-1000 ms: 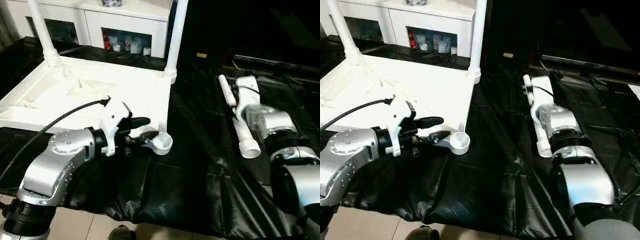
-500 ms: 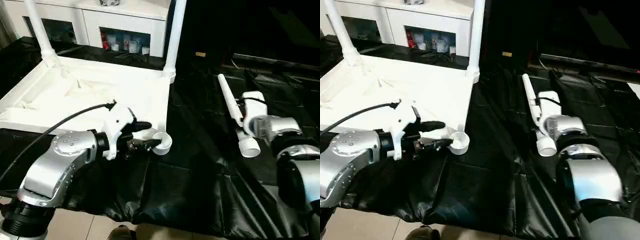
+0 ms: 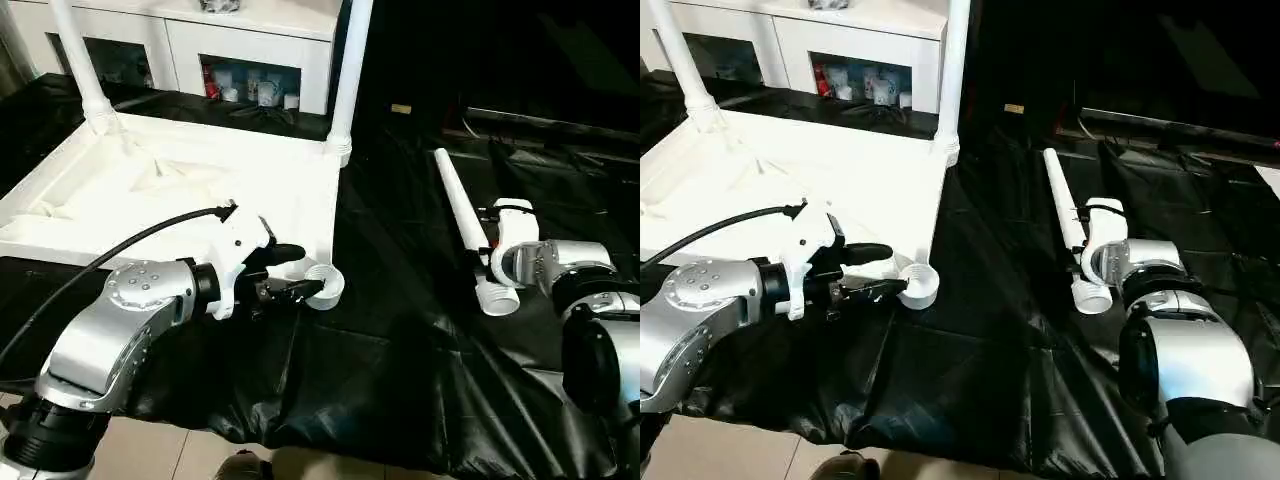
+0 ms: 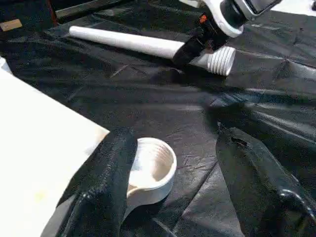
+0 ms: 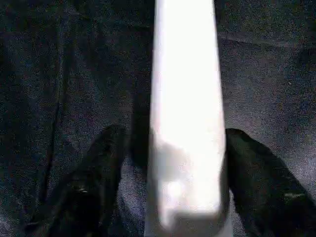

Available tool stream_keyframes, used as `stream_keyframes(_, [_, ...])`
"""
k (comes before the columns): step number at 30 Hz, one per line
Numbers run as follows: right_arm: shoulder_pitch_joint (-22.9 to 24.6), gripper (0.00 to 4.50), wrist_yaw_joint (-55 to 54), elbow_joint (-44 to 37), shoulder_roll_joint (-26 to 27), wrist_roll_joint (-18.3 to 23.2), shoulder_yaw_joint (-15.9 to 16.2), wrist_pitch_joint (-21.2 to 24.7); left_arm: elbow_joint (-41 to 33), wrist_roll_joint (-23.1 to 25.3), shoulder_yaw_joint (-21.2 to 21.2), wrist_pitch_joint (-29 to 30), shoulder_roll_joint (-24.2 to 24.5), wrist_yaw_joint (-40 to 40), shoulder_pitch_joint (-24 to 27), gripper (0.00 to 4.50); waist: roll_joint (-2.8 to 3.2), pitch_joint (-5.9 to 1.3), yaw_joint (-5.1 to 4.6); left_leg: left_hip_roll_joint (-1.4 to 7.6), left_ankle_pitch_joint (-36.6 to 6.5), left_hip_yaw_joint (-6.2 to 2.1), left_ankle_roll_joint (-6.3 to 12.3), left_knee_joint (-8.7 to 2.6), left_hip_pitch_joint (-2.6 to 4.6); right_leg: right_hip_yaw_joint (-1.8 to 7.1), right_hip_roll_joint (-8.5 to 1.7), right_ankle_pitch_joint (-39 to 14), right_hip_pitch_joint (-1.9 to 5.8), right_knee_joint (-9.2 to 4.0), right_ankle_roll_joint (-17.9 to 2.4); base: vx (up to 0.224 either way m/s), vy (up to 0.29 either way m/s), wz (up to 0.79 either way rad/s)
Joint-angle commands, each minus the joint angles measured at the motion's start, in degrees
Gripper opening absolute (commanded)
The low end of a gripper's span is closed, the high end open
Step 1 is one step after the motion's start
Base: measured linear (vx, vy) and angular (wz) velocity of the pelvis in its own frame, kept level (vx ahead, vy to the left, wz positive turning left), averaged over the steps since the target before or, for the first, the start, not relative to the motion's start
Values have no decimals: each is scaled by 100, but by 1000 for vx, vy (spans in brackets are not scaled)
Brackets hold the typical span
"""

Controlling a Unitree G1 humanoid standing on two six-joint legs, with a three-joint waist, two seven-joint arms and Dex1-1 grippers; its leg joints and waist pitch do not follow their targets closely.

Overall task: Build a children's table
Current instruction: Pick table leg

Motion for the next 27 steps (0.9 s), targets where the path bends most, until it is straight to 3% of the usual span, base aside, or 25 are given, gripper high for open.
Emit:
stream_keyframes(1, [131, 278, 18, 169, -75, 40, -115, 141, 28, 43, -75, -13, 20, -27, -129, 298, 88, -408, -4, 419, -692, -218, -307, -362, 243, 342, -655, 784, 140, -448, -1092, 0, 0, 0])
stream_keyframes(2, [154, 272, -46, 175, -97, 79, -199, 147, 47, 51, -75, -22, 29, -35, -139, 298, 84, -411, -4, 422, -667, -218, -301, -361, 246, 339, -651, 830, 140, -439, -1096, 0, 0, 0])
stream_keyframes(4, [171, 266, -85, 177, -126, 108, -242, 144, 87, 59, -79, -38, 36, -51, -162, 298, 132, -409, 4, 419, -747, -223, -335, -360, 255, 335, -649, 805, 128, -441, -1104, 0, 0, 0])
stream_keyframes(10, [252, 199, -215, 176, -198, 232, -432, 64, 361, 130, -81, -229, -17, -58, -323, 298, 127, -413, -8, 424, -868, -227, -429, -374, 259, 337, -656, 749, 140, -452, -1100, 0, 0, 0])
stream_keyframes(16, [280, 187, -302, 127, -206, 387, -683, -94, 646, 178, 12, -476, -244, 136, -441, 298, 143, -413, -17, 431, -1011, -235, -483, -385, 272, 335, -669, 677, 141, -464, -1145, 0, 0, 0])
stream_keyframes(17, [284, 187, -34, 23, -220, 596, -861, -347, 820, 142, 161, -546, -508, 410, -538, 326, 149, -409, -18, 431, -1055, -237, -488, -388, 272, 336, -675, 613, 139, -474, -1143, 0, 0, 0])
stream_keyframes(18, [284, 187, 14, 5, -220, 627, -885, -385, 850, 129, 188, -550, -548, 449, -556, 326, 130, -407, -35, 425, -1089, -218, -473, -378, 259, 351, -681, 622, 153, -484, -1151, 0, 0, 0])
stream_keyframes(20, [309, 186, 224, -117, -208, 840, -1086, -651, 982, 102, 289, -536, -728, 640, -654, 333, 123, -415, -19, 430, -1052, -233, -392, -372, 262, 348, -691, 607, 165, -500, -1150, 0, 0, 0])
stream_keyframes(23, [325, 186, 459, -233, -192, 1177, -1399, -582, 1068, 70, 346, -551, -887, 776, -723, 363, 128, -420, -14, 424, -844, -230, -223, -349, 240, 338, -678, 813, 174, -477, -1219, 0, 0, 0])
stream_keyframes(26, [500, 186, 1126, -600, -75, 1467, -1569, -842, 1183, -40, 443, -589, -1127, 942, -801, 380, 192, -437, 19, 403, -565, -216, 16, -289, 192, 335, -673, 1168, 188, -445, -1263, 0, 0, 0])
stream_keyframes(27, [812, 186, 1932, -1152, 94, 1749, -1631, -1100, 1287, -172, 537, -574, -1384, 1103, -899, 393, 152, -437, 24, 403, -548, -202, 134, -284, 169, 334, -671, 1373, 212, -447, -1224, 0, 0, 0])
